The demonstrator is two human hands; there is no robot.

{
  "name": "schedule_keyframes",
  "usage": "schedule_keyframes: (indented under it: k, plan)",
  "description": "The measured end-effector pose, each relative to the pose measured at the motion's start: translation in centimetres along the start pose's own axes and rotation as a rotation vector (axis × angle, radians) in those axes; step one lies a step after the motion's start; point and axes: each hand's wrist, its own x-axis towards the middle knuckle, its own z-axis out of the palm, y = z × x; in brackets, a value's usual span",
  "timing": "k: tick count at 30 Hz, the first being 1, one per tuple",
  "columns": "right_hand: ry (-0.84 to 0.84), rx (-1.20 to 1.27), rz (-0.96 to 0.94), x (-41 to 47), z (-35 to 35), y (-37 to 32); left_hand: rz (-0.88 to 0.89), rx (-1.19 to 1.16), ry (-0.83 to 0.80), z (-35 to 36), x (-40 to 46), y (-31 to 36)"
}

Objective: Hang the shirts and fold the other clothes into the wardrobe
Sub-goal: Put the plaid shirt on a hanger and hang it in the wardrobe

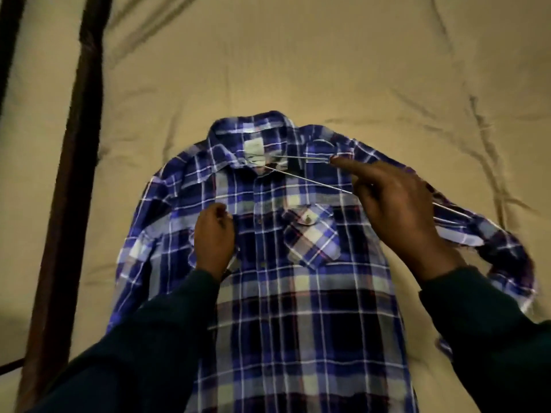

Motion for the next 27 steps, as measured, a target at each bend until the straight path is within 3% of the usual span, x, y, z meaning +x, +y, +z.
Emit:
schedule_keyframes:
  k: [13, 16, 20, 27]
  plan:
    - [-0.013, -0.087, 0.013, 6.7, 1.7, -1.3, -0.181, -0.378, 0.18, 0.2, 8.8, 2.7]
    - [-0.049, -0.115, -0.004, 8.1, 2.0, -0.8, -0.225, -0.285, 0.125, 1.0, 11.9, 3.9]
    - [-0.142, -0.124, -0.019, 10.3, 2.4, -0.6, -0.179, 0.066, 0.098, 1.2, 14.8, 3.3]
    - [-0.247, -0.106, -0.071, 16.5, 5.0, -4.2, 0.037, -0.058, 0.235, 0.3, 12.8, 4.2]
